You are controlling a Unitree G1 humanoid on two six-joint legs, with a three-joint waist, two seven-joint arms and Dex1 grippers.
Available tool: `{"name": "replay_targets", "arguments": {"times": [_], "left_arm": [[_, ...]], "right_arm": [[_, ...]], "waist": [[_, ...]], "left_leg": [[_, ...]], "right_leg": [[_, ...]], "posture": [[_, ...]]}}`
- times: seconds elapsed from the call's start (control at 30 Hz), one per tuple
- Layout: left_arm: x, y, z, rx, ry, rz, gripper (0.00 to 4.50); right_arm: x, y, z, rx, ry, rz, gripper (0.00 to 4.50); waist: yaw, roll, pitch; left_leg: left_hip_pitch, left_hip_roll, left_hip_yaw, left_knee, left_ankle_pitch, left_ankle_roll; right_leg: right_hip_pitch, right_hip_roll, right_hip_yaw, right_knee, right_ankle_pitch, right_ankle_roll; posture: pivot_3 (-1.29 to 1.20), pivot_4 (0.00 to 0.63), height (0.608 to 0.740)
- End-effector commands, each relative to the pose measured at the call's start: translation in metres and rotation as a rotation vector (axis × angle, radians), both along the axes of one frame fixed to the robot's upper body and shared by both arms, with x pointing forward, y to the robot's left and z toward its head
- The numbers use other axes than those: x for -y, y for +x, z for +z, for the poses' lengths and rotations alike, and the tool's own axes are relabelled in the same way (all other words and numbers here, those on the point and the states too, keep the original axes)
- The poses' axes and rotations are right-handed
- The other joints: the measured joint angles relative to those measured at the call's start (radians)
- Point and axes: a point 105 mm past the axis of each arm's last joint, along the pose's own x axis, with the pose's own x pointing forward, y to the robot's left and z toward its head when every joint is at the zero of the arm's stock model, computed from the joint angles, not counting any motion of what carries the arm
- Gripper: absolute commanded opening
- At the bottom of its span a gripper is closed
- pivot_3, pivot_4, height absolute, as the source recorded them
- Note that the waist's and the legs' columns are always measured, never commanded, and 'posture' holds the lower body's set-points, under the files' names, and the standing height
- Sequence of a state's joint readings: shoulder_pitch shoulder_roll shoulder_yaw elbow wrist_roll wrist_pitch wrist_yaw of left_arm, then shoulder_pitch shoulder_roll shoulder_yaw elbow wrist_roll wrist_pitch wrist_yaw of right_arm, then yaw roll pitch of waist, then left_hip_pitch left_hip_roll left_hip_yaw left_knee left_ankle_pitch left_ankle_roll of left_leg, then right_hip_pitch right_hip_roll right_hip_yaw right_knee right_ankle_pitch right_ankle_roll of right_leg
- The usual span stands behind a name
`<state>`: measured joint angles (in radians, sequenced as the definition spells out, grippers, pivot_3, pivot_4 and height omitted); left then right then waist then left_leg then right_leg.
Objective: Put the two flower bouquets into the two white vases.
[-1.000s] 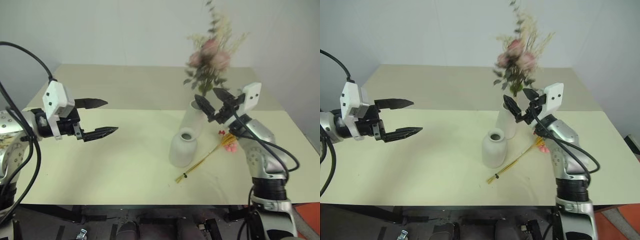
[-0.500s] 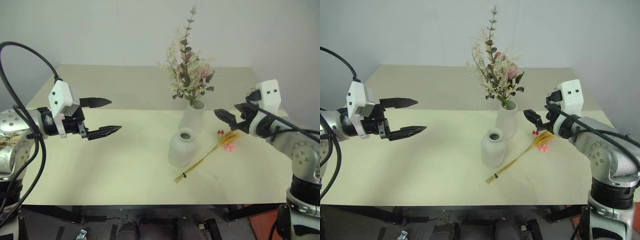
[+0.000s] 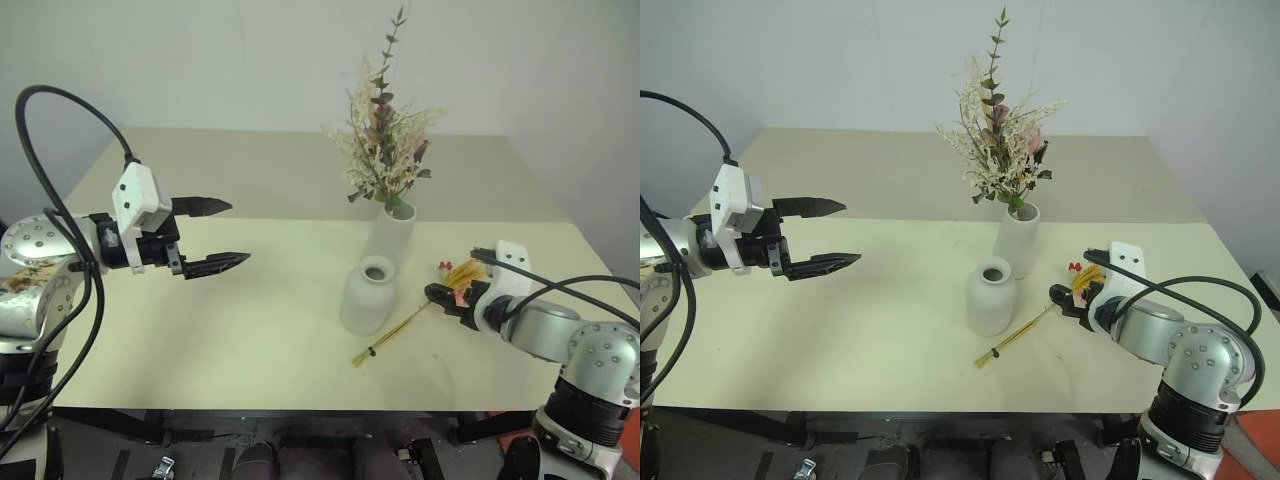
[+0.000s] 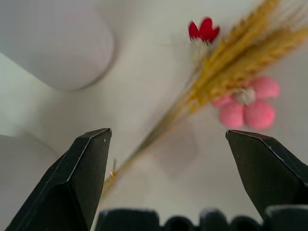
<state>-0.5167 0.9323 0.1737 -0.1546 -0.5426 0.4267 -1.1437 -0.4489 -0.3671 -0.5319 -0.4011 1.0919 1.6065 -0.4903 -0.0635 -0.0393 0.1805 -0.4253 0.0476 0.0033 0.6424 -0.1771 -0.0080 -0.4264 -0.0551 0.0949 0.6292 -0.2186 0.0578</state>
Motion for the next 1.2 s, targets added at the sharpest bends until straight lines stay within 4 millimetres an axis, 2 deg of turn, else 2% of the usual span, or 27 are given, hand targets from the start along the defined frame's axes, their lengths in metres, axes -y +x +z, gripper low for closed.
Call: {"name": "replay_targets", "arguments": {"times": [0.03, 0.3, 0.47, 0.6, 0.93, 1.07, 1.13, 1.2], "left_arm": [[0.002, -0.002, 0.012, 0.05, 0.009, -0.014, 4.5], [0.0, -0.004, 0.012, 0.049, 0.01, -0.007, 4.5], [-0.004, -0.006, 0.011, 0.049, 0.012, 0.015, 4.5], [-0.005, -0.008, 0.01, 0.049, 0.007, 0.025, 4.5], [-0.007, -0.01, 0.009, 0.054, 0.005, 0.041, 4.5], [-0.007, -0.009, 0.01, 0.058, 0.006, 0.042, 4.5], [-0.007, -0.008, 0.011, 0.061, 0.007, 0.04, 4.5], [-0.007, -0.007, 0.012, 0.065, 0.008, 0.039, 4.5]], "right_arm": [[-0.008, -0.005, 0.001, -0.004, 0.03, 0.039, 4.48], [-0.036, -0.001, -0.009, -0.081, 0.071, 0.129, 4.48], [-0.04, 0.003, -0.019, -0.139, 0.057, 0.133, 4.48], [-0.037, 0.008, -0.025, -0.175, 0.052, 0.108, 3.56], [-0.019, 0.019, -0.026, -0.195, 0.018, 0.01, 0.07], [-0.001, 0.024, -0.016, -0.15, 0.019, -0.107, 0.02], [0.015, 0.031, 0.007, -0.048, -0.016, -0.213, 0.02], [0.03, 0.037, 0.038, 0.112, -0.106, -0.317, 0.02]], "waist": [[-0.005, 0.0, 0.0], [-0.007, 0.0, 0.0], [-0.006, 0.0, 0.0], [-0.006, 0.0, 0.0], [-0.006, -0.001, -0.001], [-0.006, -0.001, -0.001], [-0.005, -0.001, 0.0], [-0.003, 0.0, 0.0]], "left_leg": [[0.0, 0.0, 0.0, 0.0, 0.0, 0.0], [0.001, 0.001, 0.0, 0.0, 0.0, 0.0], [0.0, 0.001, 0.0, 0.0, 0.0, 0.001], [0.0, 0.001, 0.0, 0.0, 0.0, 0.001], [0.002, 0.001, -0.001, 0.0, 0.0, 0.001], [0.001, 0.001, 0.0, 0.0, 0.0, 0.001], [0.001, 0.001, 0.0, 0.0, 0.0, 0.001], [0.0, 0.001, 0.0, 0.0, 0.0, 0.001]], "right_leg": [[0.0, 0.0, 0.0, 0.0, 0.0, 0.0], [0.001, 0.001, 0.001, 0.0, 0.0, 0.0], [0.001, 0.001, 0.0, -0.001, 0.0, 0.0], [0.001, 0.001, 0.0, -0.002, 0.0, 0.0], [0.002, 0.001, 0.0, -0.002, 0.0, -0.001], [0.001, 0.001, 0.0, -0.002, 0.0, -0.001], [0.001, 0.001, 0.0, -0.002, 0.0, -0.001], [0.0, 0.001, 0.0, -0.002, 0.0, 0.0]], "posture": [[0.0, 0.15, 0.74], [0.0, 0.15, 0.74], [0.0, 0.15, 0.74], [0.0, 0.15, 0.74], [0.0, 0.15, 0.74], [0.0, 0.15, 0.74], [0.0, 0.15, 0.74], [0.0, 0.15, 0.74]]}}
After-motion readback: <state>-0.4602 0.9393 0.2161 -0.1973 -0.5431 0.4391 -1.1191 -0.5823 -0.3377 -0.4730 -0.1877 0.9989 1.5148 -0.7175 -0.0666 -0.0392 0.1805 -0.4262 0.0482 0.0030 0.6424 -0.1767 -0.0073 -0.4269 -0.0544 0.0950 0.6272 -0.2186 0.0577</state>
